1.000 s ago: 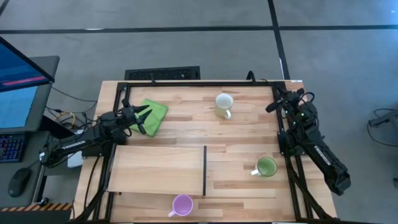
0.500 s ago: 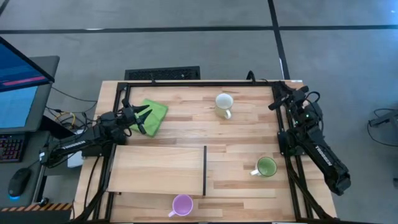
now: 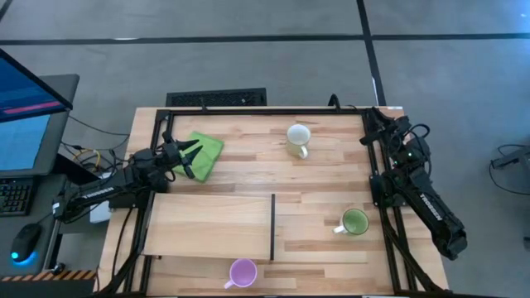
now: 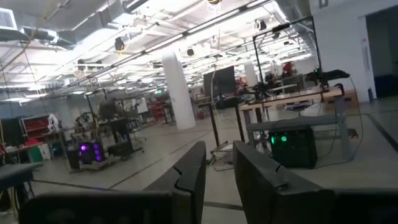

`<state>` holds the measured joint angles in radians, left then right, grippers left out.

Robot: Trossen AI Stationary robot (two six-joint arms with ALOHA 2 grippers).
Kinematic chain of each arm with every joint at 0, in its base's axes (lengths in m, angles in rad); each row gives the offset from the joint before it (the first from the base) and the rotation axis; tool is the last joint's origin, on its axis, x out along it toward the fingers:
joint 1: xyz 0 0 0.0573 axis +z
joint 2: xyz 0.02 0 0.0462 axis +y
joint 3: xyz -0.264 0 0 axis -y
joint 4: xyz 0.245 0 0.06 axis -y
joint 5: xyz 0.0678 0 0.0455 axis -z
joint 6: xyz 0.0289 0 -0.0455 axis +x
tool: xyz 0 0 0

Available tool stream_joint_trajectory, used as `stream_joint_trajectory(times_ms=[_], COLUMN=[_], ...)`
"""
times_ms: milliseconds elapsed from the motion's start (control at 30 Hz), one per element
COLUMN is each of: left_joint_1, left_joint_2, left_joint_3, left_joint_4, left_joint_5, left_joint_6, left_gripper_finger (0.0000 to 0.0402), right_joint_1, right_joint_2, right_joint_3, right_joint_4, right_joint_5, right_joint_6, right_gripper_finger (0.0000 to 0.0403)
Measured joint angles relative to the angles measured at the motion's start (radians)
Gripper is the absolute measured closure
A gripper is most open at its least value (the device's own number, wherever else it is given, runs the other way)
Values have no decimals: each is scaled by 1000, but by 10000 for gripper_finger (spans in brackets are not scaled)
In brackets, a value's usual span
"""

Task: Stack small to large cups/mugs on shelf
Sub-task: Put the light green mug on the shelf

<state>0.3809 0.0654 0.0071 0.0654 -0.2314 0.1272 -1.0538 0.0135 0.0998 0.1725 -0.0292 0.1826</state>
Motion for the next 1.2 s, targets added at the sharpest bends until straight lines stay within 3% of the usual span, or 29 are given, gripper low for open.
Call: stream_joint_trajectory(times_ms=[300,1200], left_joint_1=[0,0], left_joint_2=[0,0], left_joint_3=[0,0], left_joint_4=[0,0], left_joint_5=[0,-5], left_joint_6=[-91,-68], left_gripper_finger=[291,291], right_joint_1=[0,-2], right_joint_2=[0,0], right_joint_3=[0,0], right_joint_4=[1,-22], right_joint_5=[1,4], right_joint_6=[75,72], right_gripper_finger=[300,300])
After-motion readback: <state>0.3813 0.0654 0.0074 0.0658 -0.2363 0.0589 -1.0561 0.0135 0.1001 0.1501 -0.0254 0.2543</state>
